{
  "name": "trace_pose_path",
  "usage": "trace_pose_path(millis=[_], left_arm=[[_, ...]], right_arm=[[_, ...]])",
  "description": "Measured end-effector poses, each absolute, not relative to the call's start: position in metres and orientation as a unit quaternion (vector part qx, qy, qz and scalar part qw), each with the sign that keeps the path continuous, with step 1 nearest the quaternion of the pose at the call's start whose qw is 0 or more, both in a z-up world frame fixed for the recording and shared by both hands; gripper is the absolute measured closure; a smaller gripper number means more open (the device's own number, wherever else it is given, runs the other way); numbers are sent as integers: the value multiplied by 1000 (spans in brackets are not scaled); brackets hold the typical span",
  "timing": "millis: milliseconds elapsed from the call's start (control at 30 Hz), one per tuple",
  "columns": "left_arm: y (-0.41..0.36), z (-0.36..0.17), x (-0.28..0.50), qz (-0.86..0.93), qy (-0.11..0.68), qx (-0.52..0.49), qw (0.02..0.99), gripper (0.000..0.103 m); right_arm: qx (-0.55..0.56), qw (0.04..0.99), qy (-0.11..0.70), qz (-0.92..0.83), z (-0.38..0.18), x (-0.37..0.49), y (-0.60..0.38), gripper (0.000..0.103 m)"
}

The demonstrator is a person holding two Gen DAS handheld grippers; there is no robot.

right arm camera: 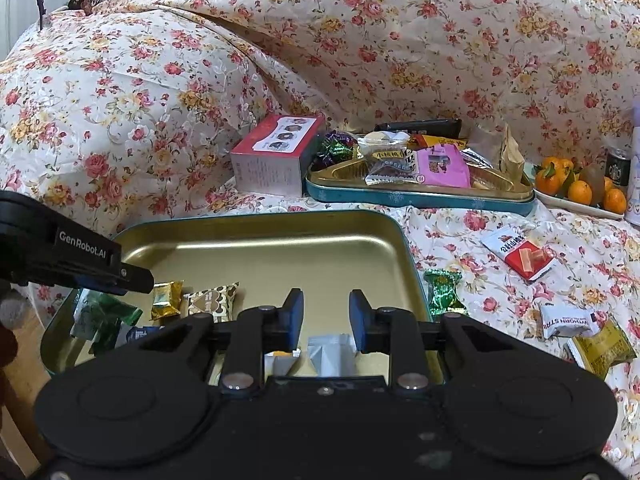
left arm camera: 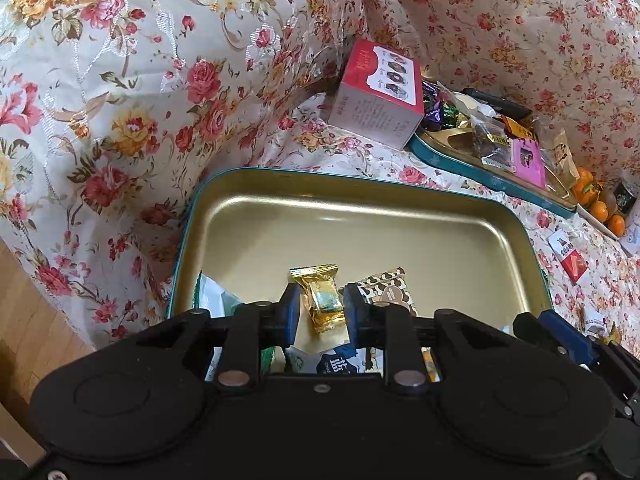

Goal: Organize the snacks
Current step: 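Open both grippers to drop the candy and packet into the tray, then move both open grippers back over the remaining snacks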

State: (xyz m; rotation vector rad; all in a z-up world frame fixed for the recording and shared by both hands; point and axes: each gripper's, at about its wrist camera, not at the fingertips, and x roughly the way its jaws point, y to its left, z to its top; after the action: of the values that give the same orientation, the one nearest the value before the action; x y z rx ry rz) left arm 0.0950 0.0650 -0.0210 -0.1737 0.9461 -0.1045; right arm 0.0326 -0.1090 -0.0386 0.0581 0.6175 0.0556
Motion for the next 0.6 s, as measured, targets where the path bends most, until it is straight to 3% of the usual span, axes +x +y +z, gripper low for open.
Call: trace_pose_path(millis=[600], left_arm=[[38, -12, 74, -68, 437, -40, 896, 70]], right_arm=[[36, 956, 291, 19, -31, 11, -117, 76]])
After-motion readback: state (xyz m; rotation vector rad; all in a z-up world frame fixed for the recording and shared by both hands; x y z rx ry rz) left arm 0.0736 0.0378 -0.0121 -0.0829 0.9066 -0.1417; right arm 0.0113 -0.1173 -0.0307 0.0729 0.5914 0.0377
